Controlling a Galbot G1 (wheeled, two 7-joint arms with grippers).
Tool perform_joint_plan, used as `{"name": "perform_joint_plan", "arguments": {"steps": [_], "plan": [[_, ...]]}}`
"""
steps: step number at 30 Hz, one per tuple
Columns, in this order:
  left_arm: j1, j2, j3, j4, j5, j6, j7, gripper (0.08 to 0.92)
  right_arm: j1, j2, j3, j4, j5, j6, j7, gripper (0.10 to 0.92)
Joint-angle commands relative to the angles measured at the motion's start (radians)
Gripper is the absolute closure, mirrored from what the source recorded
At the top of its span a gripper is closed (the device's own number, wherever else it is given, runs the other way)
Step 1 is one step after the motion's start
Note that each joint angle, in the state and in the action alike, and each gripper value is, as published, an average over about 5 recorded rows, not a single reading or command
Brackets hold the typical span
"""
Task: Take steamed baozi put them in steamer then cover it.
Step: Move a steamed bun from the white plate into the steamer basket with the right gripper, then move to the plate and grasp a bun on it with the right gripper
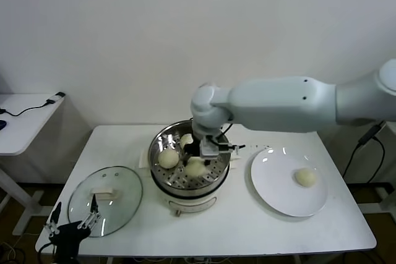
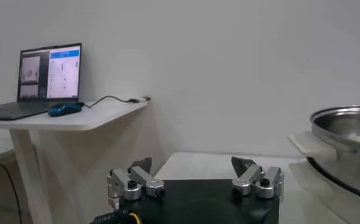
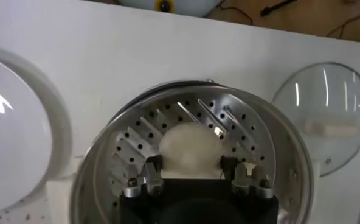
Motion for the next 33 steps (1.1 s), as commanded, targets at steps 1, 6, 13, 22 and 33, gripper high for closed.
{"name": "perform_joint_plan", "arguments": {"steps": [1, 6, 13, 22, 33], "plan": [[0.003, 0.000, -0.001, 0.000, -0.001, -0.001, 0.000, 0.177, -0.098, 0.061, 0.004, -0.051, -0.097, 0.044, 0.032, 0.380], [0.002, -0.001, -0.001, 0.000, -0.002, -0.001, -0.002, 0.177, -0.114, 0.061, 0.003, -0.070, -0.097, 0.041, 0.051, 0.373], [0.003, -0.001, -0.002, 0.000, -0.002, -0.004, -0.005, 0.177, -0.120, 0.056, 0.009, -0.086, -0.064, 0.040, 0.078, 0.236], [0.012, 0.000, -0.002, 0.000, 0.000, -0.019, -0.005, 0.177, 0.077, -0.047, 0.031, -0.125, 0.202, 0.100, -0.090, 0.203], [-0.003, 0.004, -0.010, 0.000, -0.009, -0.016, -0.002, 0.177, 0.382, -0.350, -0.344, -0.287, 0.649, -0.281, -0.207, 0.203]]}}
